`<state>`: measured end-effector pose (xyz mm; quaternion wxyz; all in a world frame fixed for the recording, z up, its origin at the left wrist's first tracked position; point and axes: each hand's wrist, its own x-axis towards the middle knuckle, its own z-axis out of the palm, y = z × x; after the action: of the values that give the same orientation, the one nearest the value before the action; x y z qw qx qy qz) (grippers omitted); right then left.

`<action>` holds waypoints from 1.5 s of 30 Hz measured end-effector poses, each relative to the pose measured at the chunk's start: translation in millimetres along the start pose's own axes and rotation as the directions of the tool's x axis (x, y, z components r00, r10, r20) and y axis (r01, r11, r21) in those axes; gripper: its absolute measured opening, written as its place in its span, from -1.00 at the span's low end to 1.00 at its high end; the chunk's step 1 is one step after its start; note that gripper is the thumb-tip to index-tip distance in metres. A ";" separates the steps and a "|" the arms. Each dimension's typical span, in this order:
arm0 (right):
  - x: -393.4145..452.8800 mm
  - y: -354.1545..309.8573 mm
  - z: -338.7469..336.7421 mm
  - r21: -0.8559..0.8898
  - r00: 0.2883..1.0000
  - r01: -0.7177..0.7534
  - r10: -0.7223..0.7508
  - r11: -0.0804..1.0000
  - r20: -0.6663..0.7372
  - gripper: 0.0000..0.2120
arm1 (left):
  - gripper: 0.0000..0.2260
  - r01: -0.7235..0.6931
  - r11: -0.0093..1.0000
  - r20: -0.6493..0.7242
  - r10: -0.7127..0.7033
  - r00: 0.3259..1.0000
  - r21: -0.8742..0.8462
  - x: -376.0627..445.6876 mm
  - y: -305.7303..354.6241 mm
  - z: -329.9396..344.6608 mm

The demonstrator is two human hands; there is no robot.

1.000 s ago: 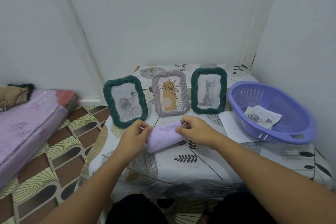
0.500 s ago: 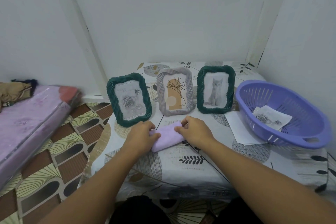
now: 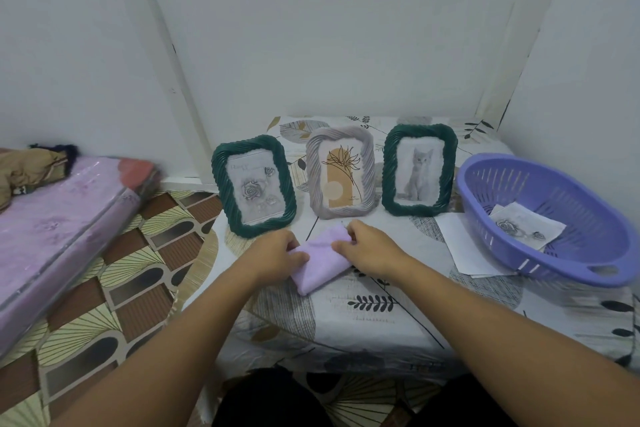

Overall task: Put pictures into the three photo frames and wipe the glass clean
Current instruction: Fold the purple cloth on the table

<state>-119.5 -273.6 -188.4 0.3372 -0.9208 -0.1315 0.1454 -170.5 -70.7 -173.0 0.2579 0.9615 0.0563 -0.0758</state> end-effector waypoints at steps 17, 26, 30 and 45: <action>32.7 -80.2 72.6 0.289 0.996 0.063 -0.043 0.955 -0.072 -0.55 | -0.69 0.273 0.956 -0.089 -0.283 0.955 -0.111 -54.3 -84.0 -40.4; 26.2 -70.2 67.2 0.147 0.986 0.112 -0.091 0.983 -0.142 -0.61 | -0.71 0.242 0.969 -0.199 -0.229 0.953 0.045 -46.9 -72.8 -39.1; 11.4 -55.2 36.3 0.072 0.974 0.137 -0.121 0.988 -0.190 -0.66 | -0.87 0.139 0.988 -0.269 -0.115 0.956 0.070 -36.1 -53.6 -32.8; -81.2 76.1 -152.4 -0.417 0.838 -0.227 -0.041 0.880 -0.544 -0.53 | -0.79 0.007 0.907 0.080 0.029 0.996 -0.420 23.2 151.7 64.5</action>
<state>-129.1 -446.2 -112.7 0.1218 -0.9829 -0.0164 -0.1375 -132.9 -232.2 -158.4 0.4613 0.8797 0.0548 -0.1013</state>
